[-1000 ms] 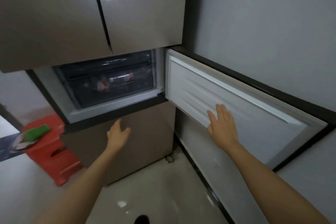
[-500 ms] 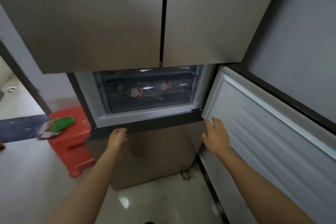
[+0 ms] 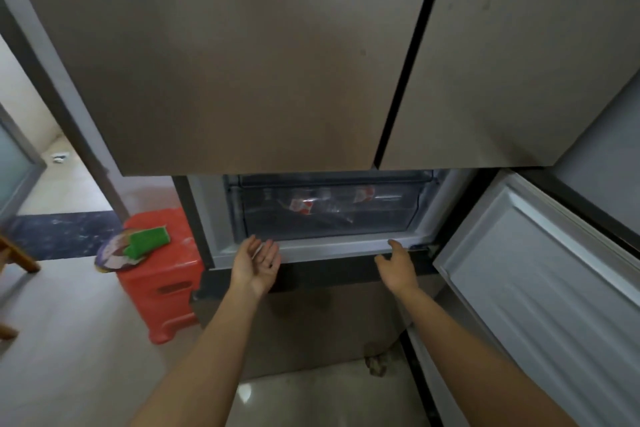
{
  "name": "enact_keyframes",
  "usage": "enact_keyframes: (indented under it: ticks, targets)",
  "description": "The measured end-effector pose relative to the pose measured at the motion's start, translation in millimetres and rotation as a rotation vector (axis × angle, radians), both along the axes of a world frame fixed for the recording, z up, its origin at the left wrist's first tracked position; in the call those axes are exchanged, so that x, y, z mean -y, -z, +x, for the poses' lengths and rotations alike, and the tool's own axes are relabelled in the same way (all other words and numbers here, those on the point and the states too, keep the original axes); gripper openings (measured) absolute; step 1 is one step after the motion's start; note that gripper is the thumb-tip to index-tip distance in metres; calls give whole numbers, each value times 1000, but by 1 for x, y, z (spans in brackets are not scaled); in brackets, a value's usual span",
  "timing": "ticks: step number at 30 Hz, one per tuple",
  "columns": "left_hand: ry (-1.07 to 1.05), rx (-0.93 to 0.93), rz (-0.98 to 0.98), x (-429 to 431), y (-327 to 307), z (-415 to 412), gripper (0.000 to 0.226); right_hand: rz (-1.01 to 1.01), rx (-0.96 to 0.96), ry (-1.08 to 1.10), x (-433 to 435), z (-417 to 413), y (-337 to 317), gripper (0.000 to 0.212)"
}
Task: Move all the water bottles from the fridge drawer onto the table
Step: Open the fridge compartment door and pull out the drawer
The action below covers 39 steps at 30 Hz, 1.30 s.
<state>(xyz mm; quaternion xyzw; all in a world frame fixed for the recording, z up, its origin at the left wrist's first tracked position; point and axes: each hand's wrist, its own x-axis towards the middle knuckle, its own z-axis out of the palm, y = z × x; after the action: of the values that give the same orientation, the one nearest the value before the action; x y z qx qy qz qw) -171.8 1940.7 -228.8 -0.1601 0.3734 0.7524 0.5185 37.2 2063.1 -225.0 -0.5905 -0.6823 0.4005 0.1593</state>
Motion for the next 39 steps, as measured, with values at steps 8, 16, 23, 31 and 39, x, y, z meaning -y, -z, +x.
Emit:
enact_keyframes:
  ticks: [8, 16, 23, 31, 39]
  targets:
    - [-132, 23, 102, -22, -21, -11, 18, -429, -680, 263, -35, -33, -22, 36]
    - [-154, -33, 159, -58, -46, -10, 21, -711, -1223, 464, -80, -48, -58, 18]
    - [-200, -32, 201, -65, -53, -4, 19, -730, -1192, 456, -92, -46, -55, 16]
    - [-251, -78, 91, -69, -55, 1, 28, -786, -1223, 476, -99, -42, -54, 14]
    - [-285, -75, 148, -76, -53, 7, 26, -815, -1320, 441, -109, -40, -57, 19]
